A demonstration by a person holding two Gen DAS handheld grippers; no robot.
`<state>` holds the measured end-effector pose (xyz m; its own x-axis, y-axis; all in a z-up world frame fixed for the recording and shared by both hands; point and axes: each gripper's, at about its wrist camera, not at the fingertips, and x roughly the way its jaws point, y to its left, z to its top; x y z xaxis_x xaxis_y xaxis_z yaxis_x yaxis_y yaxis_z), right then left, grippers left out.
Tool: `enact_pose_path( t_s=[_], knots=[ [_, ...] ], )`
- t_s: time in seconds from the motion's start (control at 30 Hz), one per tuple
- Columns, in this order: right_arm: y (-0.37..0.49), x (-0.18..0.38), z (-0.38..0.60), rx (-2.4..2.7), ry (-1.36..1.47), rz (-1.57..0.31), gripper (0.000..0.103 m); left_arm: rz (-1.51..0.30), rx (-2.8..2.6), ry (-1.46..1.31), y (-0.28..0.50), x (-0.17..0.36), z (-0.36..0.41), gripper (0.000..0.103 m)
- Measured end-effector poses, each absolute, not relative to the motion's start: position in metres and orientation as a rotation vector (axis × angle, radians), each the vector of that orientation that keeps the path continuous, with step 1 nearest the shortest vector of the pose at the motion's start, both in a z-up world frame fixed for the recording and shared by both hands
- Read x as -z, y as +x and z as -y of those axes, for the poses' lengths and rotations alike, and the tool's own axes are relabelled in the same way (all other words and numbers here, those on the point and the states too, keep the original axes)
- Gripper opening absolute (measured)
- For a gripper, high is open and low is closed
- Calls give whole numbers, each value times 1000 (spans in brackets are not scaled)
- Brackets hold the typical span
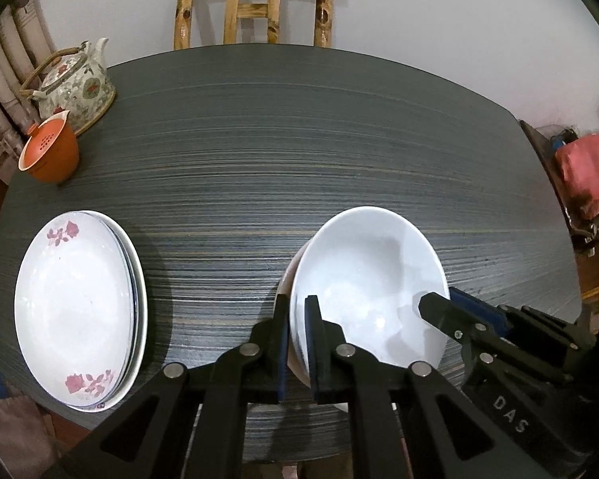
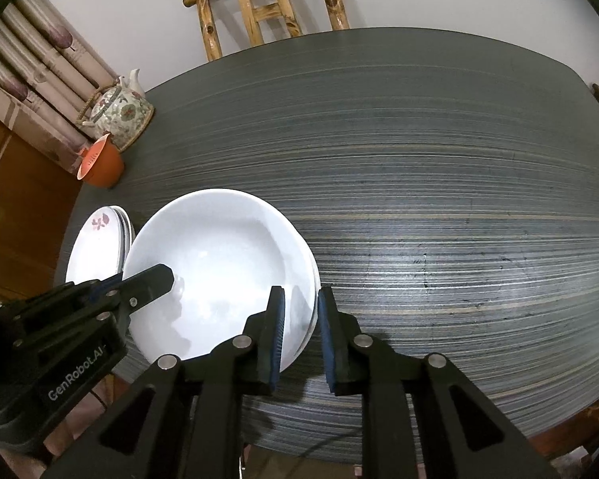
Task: Organize plates and bowls
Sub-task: 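Lower the held bowl into the nested white bowls, then open both tools to release the bowl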
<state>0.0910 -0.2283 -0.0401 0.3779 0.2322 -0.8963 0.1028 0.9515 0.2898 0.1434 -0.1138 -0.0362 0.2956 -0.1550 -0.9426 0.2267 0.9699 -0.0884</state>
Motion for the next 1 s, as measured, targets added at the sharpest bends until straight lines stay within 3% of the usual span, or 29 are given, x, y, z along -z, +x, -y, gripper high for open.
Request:
enact_pose_path(
  t_s=[0.43,0.73,1.0],
  knots=[
    [91,40,228,-86,325,-1189,21,-1262,235,65,143,46,105,15],
    [92,43,228,-80,327,-1199,26,-1212,248,15,144,33,96,40],
    [91,40,230,-72,340,-1188,33,-1267,246,-118,150,39,77,40]
  ],
)
